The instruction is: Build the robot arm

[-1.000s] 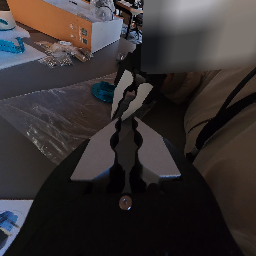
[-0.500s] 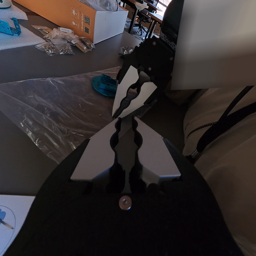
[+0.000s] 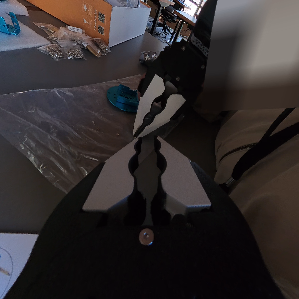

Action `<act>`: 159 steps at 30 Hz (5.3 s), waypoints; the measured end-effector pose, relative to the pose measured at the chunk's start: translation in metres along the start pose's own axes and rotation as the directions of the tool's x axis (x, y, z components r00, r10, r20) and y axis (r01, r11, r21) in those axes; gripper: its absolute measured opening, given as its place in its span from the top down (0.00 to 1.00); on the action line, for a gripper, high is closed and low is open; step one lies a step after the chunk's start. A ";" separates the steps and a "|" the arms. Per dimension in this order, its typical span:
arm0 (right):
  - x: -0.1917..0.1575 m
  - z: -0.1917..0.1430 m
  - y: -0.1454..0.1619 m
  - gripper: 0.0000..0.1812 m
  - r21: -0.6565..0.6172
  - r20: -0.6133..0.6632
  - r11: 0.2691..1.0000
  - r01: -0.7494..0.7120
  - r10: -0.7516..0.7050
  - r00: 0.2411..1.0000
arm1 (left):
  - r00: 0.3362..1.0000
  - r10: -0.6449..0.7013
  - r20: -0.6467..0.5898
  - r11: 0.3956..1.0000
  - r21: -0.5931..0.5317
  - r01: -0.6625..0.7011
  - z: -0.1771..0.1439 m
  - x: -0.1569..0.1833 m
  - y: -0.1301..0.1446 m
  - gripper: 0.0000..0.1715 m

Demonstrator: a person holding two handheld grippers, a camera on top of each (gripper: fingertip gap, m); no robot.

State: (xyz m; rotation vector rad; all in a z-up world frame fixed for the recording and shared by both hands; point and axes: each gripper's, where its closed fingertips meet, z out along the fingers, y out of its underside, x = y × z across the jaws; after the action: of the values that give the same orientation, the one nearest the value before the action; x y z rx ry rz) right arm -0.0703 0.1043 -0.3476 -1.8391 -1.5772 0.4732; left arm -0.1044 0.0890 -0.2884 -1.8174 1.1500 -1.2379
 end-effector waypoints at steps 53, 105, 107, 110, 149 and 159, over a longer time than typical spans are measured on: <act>0.007 -0.065 -0.071 0.99 0.506 -0.048 0.862 -0.032 0.066 0.997 | 0.894 -0.262 -0.363 0.921 0.182 0.345 -0.003 0.012 -0.045 1.00; 0.058 -0.073 0.072 0.97 0.133 -0.045 0.923 -0.361 0.369 0.928 | 0.849 -0.527 -0.032 0.767 -0.449 0.459 0.154 -0.043 -0.027 0.99; 0.059 -0.073 0.072 0.97 0.133 -0.041 0.920 -0.368 0.376 0.926 | 0.854 -0.519 -0.024 0.766 -0.456 0.453 0.155 -0.043 -0.027 1.00; 0.059 -0.073 0.072 0.97 0.132 -0.041 0.920 -0.370 0.378 0.925 | 0.869 -0.494 -0.013 0.769 -0.473 0.430 0.155 -0.042 -0.025 0.99; 0.068 -0.071 0.070 1.00 0.120 -0.167 0.901 -0.416 0.432 0.887 | 0.924 -0.382 -0.018 0.823 -0.462 0.331 0.155 -0.045 -0.025 1.00; 0.058 -0.066 0.075 0.93 0.054 -0.175 0.849 -0.526 0.527 0.832 | 0.930 -0.367 -0.020 0.833 -0.452 0.319 0.156 -0.044 -0.025 1.00</act>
State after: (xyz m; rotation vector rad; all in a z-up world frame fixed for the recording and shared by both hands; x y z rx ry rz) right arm 0.0392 0.1403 -0.3430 -2.2437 -0.9266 0.5263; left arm 0.0424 0.1451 -0.3369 -2.4115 1.2793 -1.3648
